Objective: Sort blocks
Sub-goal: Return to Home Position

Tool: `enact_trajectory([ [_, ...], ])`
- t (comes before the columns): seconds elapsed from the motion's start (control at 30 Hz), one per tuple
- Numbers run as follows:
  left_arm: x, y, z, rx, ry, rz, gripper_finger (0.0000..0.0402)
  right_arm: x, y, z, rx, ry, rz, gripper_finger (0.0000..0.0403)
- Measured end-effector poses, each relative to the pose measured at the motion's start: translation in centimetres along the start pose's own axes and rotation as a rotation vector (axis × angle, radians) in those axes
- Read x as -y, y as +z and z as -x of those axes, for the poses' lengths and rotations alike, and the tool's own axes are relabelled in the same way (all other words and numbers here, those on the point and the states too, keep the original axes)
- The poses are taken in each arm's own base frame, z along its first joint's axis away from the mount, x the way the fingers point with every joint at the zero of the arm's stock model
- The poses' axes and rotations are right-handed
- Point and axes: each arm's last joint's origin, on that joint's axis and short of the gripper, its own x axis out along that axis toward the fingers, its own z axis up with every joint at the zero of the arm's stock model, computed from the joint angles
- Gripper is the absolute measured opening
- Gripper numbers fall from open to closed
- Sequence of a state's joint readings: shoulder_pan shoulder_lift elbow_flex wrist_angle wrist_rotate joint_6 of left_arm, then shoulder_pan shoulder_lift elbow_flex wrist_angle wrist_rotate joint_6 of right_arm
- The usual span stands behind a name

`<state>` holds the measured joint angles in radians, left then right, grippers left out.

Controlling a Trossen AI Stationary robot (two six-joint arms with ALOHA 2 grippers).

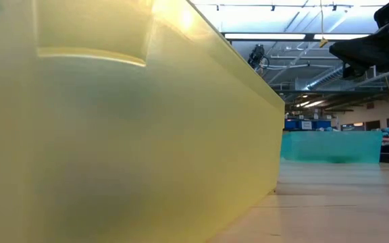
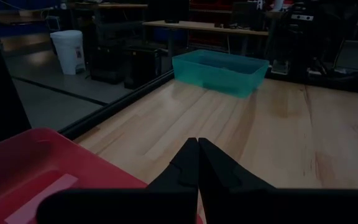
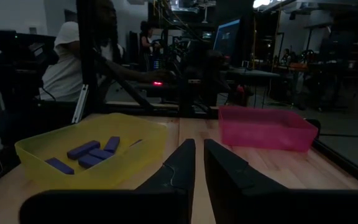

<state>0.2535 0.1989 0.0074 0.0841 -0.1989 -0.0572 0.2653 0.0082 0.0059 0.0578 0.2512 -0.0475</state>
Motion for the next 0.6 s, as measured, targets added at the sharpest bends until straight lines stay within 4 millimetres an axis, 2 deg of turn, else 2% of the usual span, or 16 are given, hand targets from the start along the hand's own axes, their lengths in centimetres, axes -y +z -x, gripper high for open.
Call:
enact_trajectory([
  [0.6,0.0,0.0,0.0,0.0,0.0,0.0,0.0006,0.0,0.0,0.0,0.0,0.0,0.0,0.0046],
])
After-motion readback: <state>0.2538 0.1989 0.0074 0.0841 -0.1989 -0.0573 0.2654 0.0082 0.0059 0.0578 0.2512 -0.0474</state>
